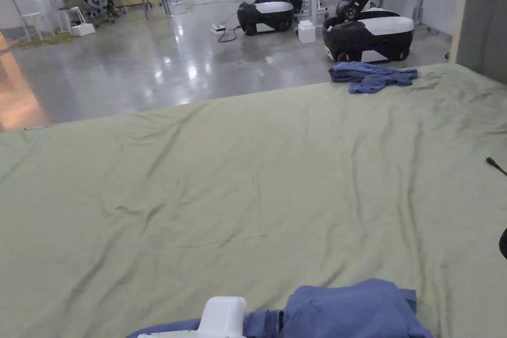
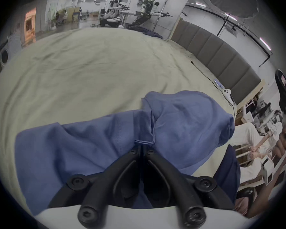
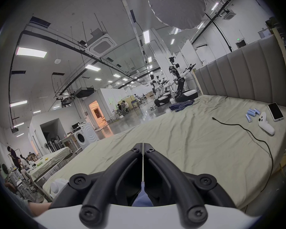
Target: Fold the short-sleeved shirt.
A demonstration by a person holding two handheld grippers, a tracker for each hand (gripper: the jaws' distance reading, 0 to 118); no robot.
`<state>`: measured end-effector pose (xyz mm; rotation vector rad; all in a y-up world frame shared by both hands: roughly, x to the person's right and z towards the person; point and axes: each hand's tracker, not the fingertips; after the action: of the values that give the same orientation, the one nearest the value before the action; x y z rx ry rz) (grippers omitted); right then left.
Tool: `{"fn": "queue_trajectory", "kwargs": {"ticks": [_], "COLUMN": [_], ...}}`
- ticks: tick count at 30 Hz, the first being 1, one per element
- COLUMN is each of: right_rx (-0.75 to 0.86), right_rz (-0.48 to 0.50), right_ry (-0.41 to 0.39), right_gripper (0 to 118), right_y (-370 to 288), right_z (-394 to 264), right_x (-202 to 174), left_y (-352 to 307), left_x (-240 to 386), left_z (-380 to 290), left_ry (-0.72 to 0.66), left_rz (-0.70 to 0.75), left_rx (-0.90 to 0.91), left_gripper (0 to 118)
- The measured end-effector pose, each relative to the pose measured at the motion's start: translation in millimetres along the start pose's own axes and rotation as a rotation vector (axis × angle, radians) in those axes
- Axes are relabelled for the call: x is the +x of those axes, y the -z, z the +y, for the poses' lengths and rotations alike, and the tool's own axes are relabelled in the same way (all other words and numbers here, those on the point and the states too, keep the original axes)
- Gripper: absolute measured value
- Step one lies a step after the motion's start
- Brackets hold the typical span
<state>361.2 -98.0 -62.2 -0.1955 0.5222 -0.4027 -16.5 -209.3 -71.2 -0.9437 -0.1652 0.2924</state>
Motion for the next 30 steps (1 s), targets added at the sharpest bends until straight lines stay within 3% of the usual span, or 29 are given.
{"fn": "queue_trajectory", "kwargs": {"ticks": [3, 6, 8, 9, 10, 11, 12, 15, 20, 25, 30], "right_rx": [0.007, 0.008, 0.005, 0.003, -0.002, -0.007, -0.012, -0.034, -0.069, -0.065, -0.044], "right_rz": [-0.011, -0.016, -0.014, -0.010, -0.004, 0.001, 0.004, 0.022, 0.043, 0.033, 0.026], "right_ry": [-0.002, -0.009, -0.011, -0.010, -0.007, -0.006, -0.007, -0.008, -0.012, -0.039, -0.052], "right_gripper": [4, 4, 4, 4, 4, 4, 4, 4, 4, 4, 4], "right_y": [-4, -4, 0, 2, 4, 7, 9, 14, 21, 16, 13], "right_z": [3, 5, 6, 5, 5, 4, 3, 0, -3, 4, 10], "right_x": [3, 1, 0, -3, -5, -7, -10, -19, -32, -43, -49], "left_y": [-22, -72, -112, -126, -141, -150, -158, -167, -112, -62, -43], "left_x": [-22, -65, -102, -118, -139, -157, -167, -214, -244, -232, -214], "left_z": [4, 6, 2, -1, -6, -10, -14, -40, -71, -65, -47], "left_ry": [-0.123, -0.309, -0.357, -0.377, -0.407, -0.439, -0.458, -0.571, -0.841, -0.869, -0.782], "left_rz": [-0.113, -0.368, -0.498, -0.515, -0.520, -0.513, -0.518, -0.522, -0.567, -0.800, -0.828], "left_rx": [0.031, 0.164, 0.301, 0.329, 0.345, 0.324, 0.290, 0.273, 0.141, 0.128, 0.005], "left_gripper": [4, 4, 8, 26, 66, 112, 118, 118, 118, 118, 118]}}
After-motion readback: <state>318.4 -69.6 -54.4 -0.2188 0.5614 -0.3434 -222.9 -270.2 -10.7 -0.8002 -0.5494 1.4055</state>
